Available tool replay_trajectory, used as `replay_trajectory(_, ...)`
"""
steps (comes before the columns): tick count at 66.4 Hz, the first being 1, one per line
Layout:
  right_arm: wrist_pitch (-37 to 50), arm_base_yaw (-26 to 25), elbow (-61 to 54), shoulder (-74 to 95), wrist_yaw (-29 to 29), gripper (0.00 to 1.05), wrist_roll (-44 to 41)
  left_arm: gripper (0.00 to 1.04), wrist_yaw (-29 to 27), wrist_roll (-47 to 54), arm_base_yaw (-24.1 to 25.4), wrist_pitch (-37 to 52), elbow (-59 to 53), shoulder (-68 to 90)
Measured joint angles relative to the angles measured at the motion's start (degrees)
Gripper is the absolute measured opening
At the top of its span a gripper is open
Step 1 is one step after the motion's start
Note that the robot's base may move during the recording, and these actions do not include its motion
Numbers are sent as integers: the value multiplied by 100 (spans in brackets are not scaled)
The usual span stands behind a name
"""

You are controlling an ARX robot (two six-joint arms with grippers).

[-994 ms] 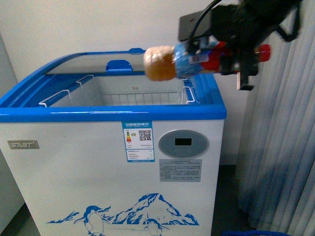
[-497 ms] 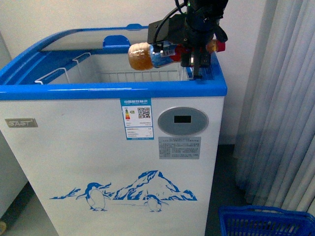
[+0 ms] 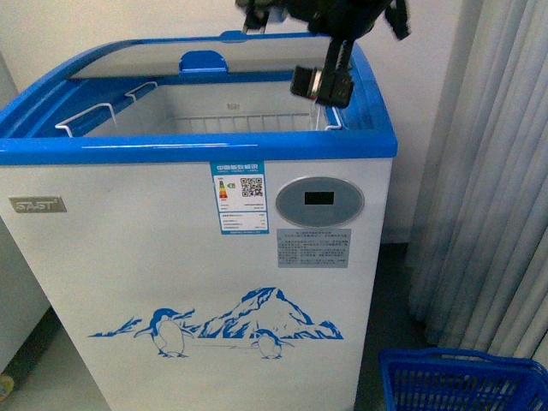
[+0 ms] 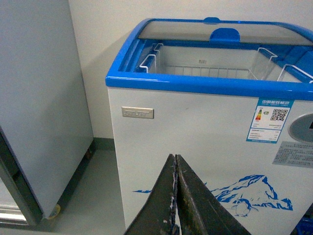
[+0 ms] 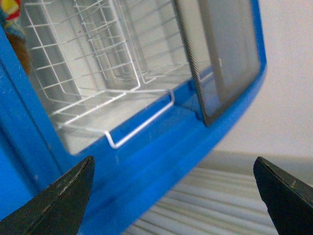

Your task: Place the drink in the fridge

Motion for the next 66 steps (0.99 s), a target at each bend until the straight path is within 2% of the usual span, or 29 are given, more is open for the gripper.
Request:
replay_trajectory(6, -79, -197, -1152, -1152, -262, 97, 916, 3, 0, 0, 0, -199, 0, -201)
replay_trajectory(12, -549, -544, -2428, -2583, -551, 97, 2175, 3, 0, 0, 0, -398, 0, -404)
replay_trajectory(16, -1176, -975, -3324, -3790, -782, 97, 3445, 3, 0, 0, 0, -542, 0, -544)
replay_trajectory(23, -2194, -1644, -4319, -5475, -1279, 97, 4806, 3, 2, 0, 0, -717, 0, -721)
replay_trajectory(27, -2791, -2011, -4662, -6349, -1663, 97, 5268, 3, 0, 0, 0, -804, 0, -807)
replay_trajectory(35, -3853, -2793, -4868, -7711, -2570, 97, 5622, 3, -2, 0, 0, -1084, 2, -1069)
replay_trajectory(37, -3383, -2852, -5145, -8111, -2474, 93, 5685, 3, 15, 7, 2, -1440, 2, -1300)
replay_trajectory(39, -2321, -2826, -5685, -8697, -2236, 86, 5729, 3, -2, 13, 0, -1801, 2, -1617)
replay_trajectory(43, -754, -2326, -6548, -9440, -1602, 74, 5792, 3, 2, 17, 0, -1917, 2, -1871)
replay_trajectory(46, -33, -2116, -7093, -9726, -1508, 65, 5807, 3, -4, 15, 0, -1930, 2, -1902)
replay_trajectory(52, 511, -2033, -7871, -9936, -1467, 50, 5825, 3, 2, 17, 0, -1937, 2, -1915)
replay_trajectory(66, 894, -2009, -8817, -10426, -1412, 15, 5834, 3, -2, 17, 0, -1945, 2, -1917)
